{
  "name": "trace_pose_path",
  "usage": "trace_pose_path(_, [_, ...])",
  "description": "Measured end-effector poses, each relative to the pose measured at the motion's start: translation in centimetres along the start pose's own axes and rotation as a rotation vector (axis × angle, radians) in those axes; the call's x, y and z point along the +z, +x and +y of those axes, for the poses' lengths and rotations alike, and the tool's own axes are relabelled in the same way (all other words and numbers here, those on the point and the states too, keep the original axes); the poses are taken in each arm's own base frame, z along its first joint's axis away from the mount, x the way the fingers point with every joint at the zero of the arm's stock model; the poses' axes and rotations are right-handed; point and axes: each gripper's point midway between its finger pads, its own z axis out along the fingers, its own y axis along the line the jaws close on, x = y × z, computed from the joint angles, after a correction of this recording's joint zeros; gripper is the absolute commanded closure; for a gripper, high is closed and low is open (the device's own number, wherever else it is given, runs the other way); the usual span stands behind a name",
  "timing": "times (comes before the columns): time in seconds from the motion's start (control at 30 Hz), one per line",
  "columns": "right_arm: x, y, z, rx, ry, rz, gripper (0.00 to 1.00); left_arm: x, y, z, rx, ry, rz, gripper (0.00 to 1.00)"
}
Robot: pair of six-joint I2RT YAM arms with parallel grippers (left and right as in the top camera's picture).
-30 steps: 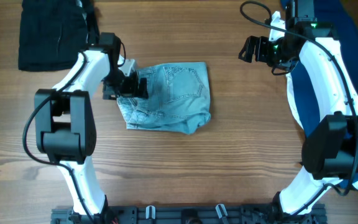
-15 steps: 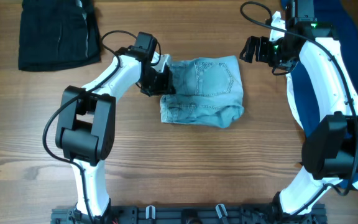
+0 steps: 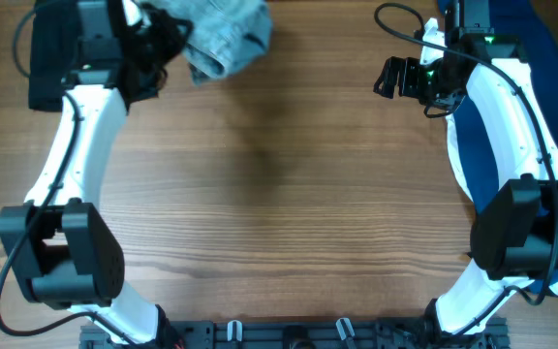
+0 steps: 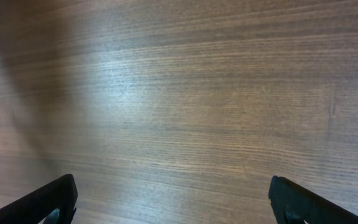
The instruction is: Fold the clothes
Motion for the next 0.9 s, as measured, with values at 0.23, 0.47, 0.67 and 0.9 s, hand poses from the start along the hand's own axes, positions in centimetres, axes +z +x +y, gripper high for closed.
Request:
trace_pose_path(0.23, [0.0, 0.0, 0.0, 0.000, 0.000, -0.001, 0.00, -4.9, -10.4, 5.3, -0.072, -0.053, -0.335, 0.96])
trace_pose_path(0.47, [0.0, 0.0, 0.0, 0.004, 0.000, -0.001, 0.00, -8.1, -14.0, 9.6, -0.108, -0.190, -0.497, 0.96])
trace_pose_path(0.67, [0.0, 0.3, 0.0, 0.023, 0.002, 0.014, 0.00, -7.4, -13.3, 14.5, -0.174, -0.294, -0.466, 0.87])
trace_pose_path(0.9, [0.0, 0.3, 0.0, 0.027, 0.002, 0.011, 0.00, -7.8, -6.2, 21.1, -0.343, -0.529, -0.208, 0.00])
